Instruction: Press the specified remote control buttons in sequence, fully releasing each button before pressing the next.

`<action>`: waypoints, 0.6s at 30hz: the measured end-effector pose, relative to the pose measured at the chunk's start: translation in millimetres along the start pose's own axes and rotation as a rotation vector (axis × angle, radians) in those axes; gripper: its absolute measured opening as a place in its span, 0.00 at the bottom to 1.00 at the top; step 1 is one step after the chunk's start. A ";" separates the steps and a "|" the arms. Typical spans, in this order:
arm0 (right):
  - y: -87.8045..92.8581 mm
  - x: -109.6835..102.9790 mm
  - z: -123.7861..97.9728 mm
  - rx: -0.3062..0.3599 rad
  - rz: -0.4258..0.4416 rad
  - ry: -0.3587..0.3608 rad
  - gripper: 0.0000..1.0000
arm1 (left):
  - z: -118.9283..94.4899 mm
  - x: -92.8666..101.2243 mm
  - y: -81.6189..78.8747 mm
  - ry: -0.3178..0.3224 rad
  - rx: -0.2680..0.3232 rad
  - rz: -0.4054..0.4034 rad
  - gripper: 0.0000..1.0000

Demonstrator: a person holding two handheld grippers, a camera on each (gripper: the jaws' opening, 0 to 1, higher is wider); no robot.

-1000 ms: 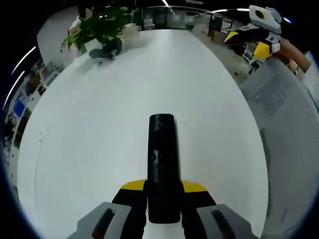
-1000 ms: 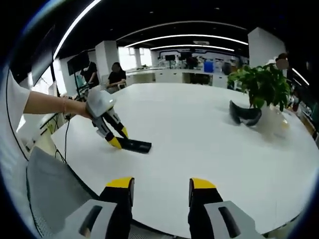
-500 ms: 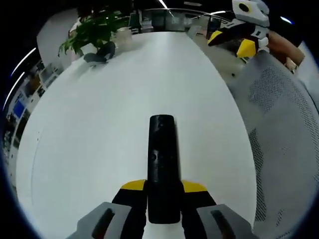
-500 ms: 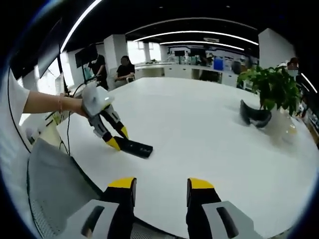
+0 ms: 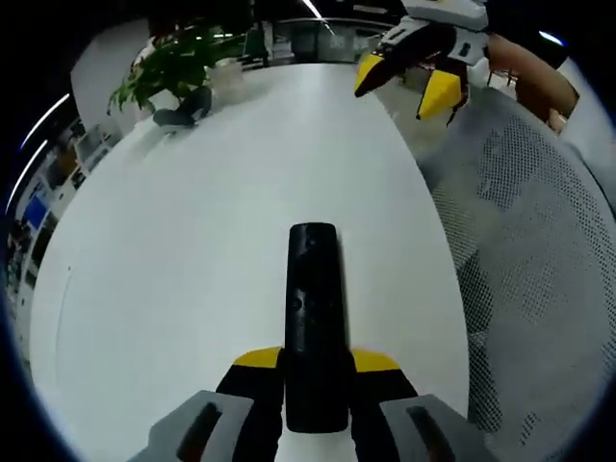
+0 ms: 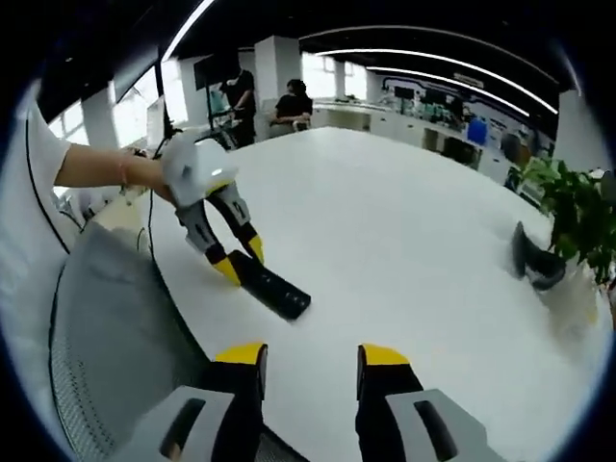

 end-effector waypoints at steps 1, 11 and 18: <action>-0.4 -4.0 3.1 -0.020 -0.026 -0.020 0.35 | -0.1 2.9 0.3 0.002 0.000 0.002 0.25; -4.6 -29.9 30.3 -0.096 -0.166 -0.128 0.27 | -0.8 27.8 1.0 0.015 0.007 0.026 0.25; -2.4 -38.7 45.8 -0.135 -0.218 -0.198 0.20 | -0.4 44.6 0.8 0.029 0.022 0.048 0.25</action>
Point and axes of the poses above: the point that each gripper's makers call its tool centre point, and the gripper's own axes: z roughly forward along the fingers, x roughly to its right, y roughly out of its underside, the point moved 1 cm from there along -z, roughly backward along the fingers, and after that the axes turned 2 degrees about -x, right-handed, at the moved point
